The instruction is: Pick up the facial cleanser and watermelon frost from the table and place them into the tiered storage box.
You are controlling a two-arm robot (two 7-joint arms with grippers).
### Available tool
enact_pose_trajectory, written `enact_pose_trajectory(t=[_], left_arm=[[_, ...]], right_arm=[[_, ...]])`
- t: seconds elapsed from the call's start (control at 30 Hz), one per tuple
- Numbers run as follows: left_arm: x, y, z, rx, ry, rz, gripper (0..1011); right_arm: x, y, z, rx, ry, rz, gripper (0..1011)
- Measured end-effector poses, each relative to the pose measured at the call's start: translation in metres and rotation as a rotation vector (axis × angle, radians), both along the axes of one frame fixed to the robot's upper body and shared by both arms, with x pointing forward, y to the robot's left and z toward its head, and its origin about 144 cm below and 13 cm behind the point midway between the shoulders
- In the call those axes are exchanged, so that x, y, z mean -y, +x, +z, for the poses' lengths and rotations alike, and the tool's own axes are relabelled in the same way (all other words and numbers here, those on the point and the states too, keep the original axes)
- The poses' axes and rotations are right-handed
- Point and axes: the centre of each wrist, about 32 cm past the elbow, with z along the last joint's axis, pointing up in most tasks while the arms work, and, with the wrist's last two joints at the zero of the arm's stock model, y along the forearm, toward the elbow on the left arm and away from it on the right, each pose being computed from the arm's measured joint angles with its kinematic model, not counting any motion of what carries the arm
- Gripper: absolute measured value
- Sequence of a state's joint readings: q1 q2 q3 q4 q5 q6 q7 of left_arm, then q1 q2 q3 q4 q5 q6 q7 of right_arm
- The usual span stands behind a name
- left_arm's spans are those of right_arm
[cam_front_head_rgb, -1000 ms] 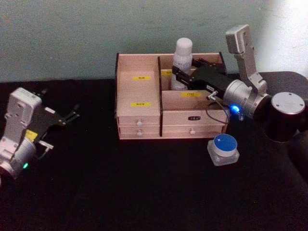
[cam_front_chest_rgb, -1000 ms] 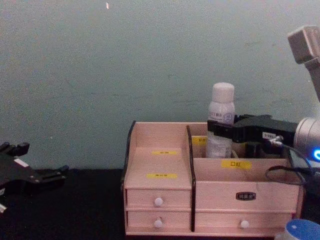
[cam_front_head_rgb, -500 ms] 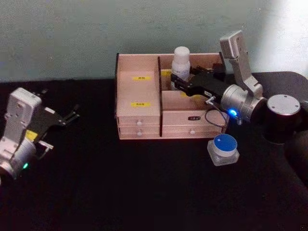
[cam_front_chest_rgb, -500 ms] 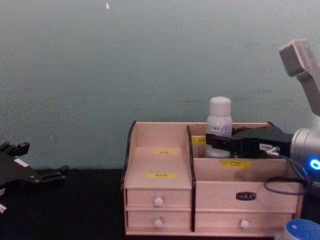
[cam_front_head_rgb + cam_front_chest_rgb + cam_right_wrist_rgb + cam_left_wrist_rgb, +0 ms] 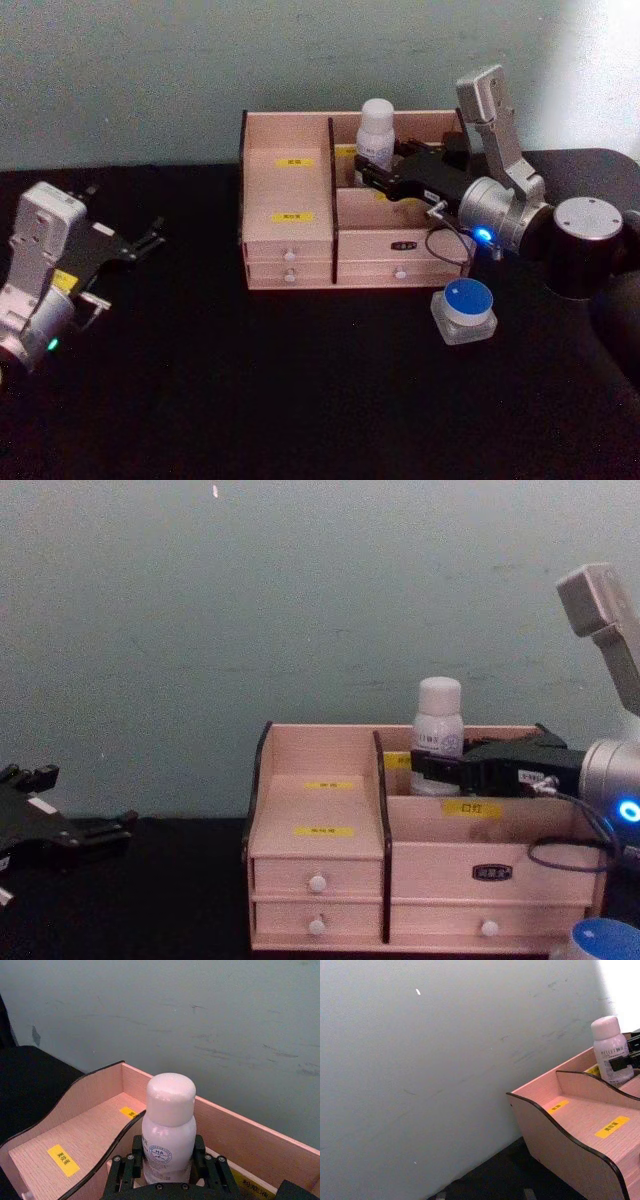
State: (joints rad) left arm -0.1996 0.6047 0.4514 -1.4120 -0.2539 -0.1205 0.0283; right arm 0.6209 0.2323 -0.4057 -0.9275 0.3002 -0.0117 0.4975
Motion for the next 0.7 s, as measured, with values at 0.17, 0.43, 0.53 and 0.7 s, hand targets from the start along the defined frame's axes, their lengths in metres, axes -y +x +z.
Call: enact_pose_trajectory(t=[0.17,0.43,0.53,0.7], left_arm=[[0.0,0.0,0.0,0.0,0.0,0.0,1001],[0.0,0.0,0.0,0.0,0.0,0.0,1001],[0.0,0.0,0.0,0.0,0.0,0.0,1001],[0.0,0.0,0.0,0.0,0.0,0.0,1001]], right_arm=[[0.0,0.0,0.0003,0.001,0.0,0.0,613],[0.0002,-0.0001,0.0004,0.001,0.0,-0.001,841],[0.0003,-0.0001,0.0004,0.001,0.0,-0.001,920],[0.0003,-0.0003,0.0003,0.001,0.0,-0.002,1000]])
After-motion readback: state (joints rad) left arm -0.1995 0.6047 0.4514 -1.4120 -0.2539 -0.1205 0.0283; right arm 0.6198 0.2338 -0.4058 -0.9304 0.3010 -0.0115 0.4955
